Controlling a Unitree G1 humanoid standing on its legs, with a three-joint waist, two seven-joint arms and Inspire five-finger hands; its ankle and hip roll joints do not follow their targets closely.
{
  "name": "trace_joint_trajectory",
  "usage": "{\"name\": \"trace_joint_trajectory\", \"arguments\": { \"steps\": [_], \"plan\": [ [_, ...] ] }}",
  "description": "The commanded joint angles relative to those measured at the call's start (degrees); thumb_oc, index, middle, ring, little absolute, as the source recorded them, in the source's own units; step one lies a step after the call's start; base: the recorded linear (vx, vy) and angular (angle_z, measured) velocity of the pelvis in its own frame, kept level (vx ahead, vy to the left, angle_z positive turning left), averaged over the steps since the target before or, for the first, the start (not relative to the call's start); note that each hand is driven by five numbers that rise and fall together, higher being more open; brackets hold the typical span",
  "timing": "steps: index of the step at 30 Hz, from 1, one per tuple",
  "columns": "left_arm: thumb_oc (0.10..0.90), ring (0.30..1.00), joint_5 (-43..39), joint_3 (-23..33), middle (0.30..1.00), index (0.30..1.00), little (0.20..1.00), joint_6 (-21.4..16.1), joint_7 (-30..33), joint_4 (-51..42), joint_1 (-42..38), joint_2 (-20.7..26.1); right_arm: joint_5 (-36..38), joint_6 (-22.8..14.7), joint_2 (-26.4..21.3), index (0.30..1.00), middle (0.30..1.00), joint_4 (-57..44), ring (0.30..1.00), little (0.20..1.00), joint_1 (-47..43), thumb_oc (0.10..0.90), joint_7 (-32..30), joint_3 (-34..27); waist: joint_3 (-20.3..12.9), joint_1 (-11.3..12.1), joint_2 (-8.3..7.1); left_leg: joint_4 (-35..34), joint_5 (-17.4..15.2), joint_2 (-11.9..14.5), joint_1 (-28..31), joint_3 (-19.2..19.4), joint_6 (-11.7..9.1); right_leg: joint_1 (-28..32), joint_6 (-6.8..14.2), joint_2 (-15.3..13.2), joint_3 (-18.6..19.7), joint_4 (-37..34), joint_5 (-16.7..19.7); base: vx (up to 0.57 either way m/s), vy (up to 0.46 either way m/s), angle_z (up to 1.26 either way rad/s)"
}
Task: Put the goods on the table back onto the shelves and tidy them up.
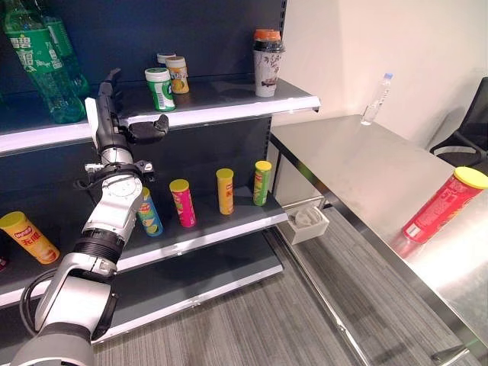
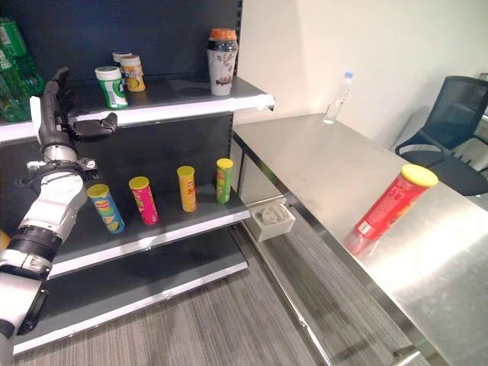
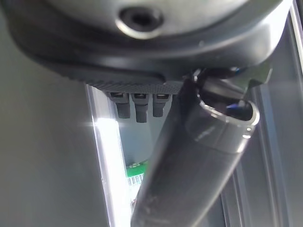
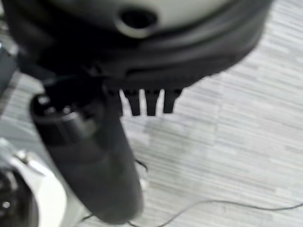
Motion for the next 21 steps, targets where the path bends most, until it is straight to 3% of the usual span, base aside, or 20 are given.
{"name": "trace_joint_trajectory", "arguments": {
  "steps": [1, 21],
  "plan": [
    [0.8, 0.9, -2.0, -0.5, 0.9, 0.9, 0.9, -2.7, -1.2, 7.2, -16.9, -0.9, 2.5, 0.3, -5.2, 0.9, 0.9, 3.0, 0.9, 0.9, -3.3, 0.8, -0.6, 1.2, -1.5, 1.6, 5.31, 0.6, -4.4, 2.9, 2.9, -0.7, -3.2, -4.3, 3.4, 0.4, -0.9, 3.8, -1.8, 0.01, -0.028, -0.04],
    [0.8, 0.9, -3.8, -4.7, 0.9, 0.9, 0.9, -1.5, -3.3, 13.9, -23.0, -5.3, 4.3, 0.2, -4.6, 0.9, 0.9, 1.7, 0.9, 0.9, -4.0, 0.8, -0.2, 2.5, -0.9, -0.3, 5.94, 0.6, -4.0, 3.6, 2.9, 0.5, -3.4, -5.9, 3.1, 1.0, 1.2, 4.9, -1.9, 0.01, -0.013, -0.04]
  ]
}}
